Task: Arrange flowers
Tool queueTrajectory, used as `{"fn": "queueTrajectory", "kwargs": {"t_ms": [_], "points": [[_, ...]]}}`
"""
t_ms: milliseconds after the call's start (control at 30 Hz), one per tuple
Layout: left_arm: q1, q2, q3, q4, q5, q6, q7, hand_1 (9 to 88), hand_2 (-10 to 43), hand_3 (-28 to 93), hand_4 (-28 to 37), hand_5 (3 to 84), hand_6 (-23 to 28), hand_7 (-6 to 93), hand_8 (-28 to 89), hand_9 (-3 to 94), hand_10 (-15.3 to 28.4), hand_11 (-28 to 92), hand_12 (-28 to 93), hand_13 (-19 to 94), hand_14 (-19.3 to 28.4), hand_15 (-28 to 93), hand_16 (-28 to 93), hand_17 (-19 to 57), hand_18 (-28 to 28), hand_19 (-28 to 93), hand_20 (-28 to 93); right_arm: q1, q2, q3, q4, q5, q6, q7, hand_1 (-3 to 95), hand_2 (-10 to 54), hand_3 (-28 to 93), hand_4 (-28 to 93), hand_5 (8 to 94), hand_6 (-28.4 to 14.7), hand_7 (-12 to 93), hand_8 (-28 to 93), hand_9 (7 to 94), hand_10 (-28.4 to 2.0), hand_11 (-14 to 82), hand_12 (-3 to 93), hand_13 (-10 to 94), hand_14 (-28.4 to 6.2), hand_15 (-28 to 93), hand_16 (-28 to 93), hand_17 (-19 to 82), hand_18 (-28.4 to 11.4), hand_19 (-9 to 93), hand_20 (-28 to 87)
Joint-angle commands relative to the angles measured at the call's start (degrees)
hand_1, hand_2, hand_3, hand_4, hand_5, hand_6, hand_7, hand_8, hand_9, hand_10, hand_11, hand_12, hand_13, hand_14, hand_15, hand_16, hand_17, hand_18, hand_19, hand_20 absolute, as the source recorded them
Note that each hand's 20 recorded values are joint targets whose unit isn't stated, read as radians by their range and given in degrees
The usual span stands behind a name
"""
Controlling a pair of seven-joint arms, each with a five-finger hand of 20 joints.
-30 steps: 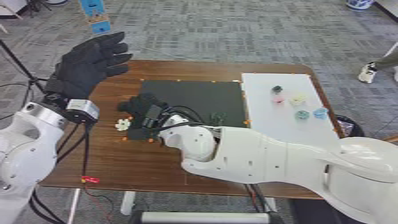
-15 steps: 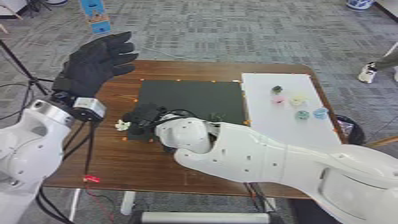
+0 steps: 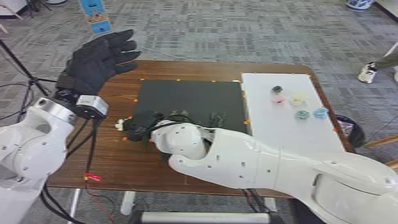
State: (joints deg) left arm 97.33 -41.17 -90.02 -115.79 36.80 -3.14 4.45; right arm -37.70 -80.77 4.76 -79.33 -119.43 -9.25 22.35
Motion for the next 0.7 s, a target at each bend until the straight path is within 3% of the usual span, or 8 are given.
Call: {"fn": "queueTrajectory", "kwargs": {"t_ms": [33, 267, 367, 533, 700], "points": [[1.27, -0.59, -1.62, -0.43, -0.58, -0.36, -0.18, 23.9, -2.4, 71, -28.3, 31.1, 3.0, 20.1, -10, 29.4, 12.9, 25, 18, 24, 15.0, 30, 1, -9.1, 22.8, 46, 9, 0.5, 0.02, -0.4, -1.57, -0.49, 1.21, 0.62, 25.0, 25.6, 92, -10, 34.7, 3.7, 18, -15, 84.1, -9.4, 68.2, 31.8, 86, -3.8, 90, 38, 58, -21.9, 93, 76], [-0.04, -0.76, -0.43, 0.15, -0.59, -0.98, -0.26, 23.9, -2.3, 71, -28.3, 31.0, 3.0, 20.0, -10, 29.4, 12.8, 25, 18, 24, 15.0, 30, 1, -9.1, 22.8, 46, 9, -0.56, -0.47, -0.14, -1.47, -1.24, -0.75, 1.55, 25.1, 25.3, 92, -10, 35.3, 3.7, 19, -15, 83.8, -9.3, 67.9, 31.9, 86, -3.8, 90, 39, 58, -21.8, 93, 75], [0.8, -0.75, -1.12, -0.21, -0.52, -0.81, -0.15, 23.9, -2.3, 71, -28.3, 31.1, 3.0, 20.0, -10, 29.4, 12.9, 25, 18, 24, 15.0, 29, 1, -9.2, 22.8, 46, 9, -0.06, -0.45, -0.33, -0.73, -1.03, -3.28, 2.75, 24.9, 25.1, 92, -10, 36.3, 3.3, 18, -15, 83.9, -9.3, 67.8, 31.8, 86, -3.7, 90, 39, 58, -21.9, 93, 75], [2.05, -0.85, -2.11, -0.59, -0.53, -0.41, -0.16, 23.9, -2.3, 71, -28.3, 31.0, 3.0, 20.1, -10, 29.4, 12.9, 25, 18, 24, 15.0, 29, 1, -9.1, 22.8, 46, 9, 0.41, -0.4, -0.97, 0.65, -1.02, -2.28, 3.39, 24.5, 25.0, 92, -10, 37.5, 3.0, 18, -15, 84.3, -9.4, 67.6, 31.6, 86, -3.7, 90, 38, 58, -21.9, 93, 75], [3.57, -0.71, -3.34, -1.28, -0.37, -0.02, 0.29, 23.9, -2.3, 71, -28.3, 31.0, 2.9, 20.2, -10, 29.3, 12.9, 25, 18, 24, 15.1, 29, 1, -9.1, 22.8, 46, 9, 2.07, -0.43, -2.27, 0.04, -0.94, -5.45, 8.68, 23.8, 24.2, 92, -9, 38.6, 1.7, 18, -15, 84.8, -9.2, 67.4, 31.4, 86, -3.5, 90, 38, 59, -21.8, 93, 75]]}}
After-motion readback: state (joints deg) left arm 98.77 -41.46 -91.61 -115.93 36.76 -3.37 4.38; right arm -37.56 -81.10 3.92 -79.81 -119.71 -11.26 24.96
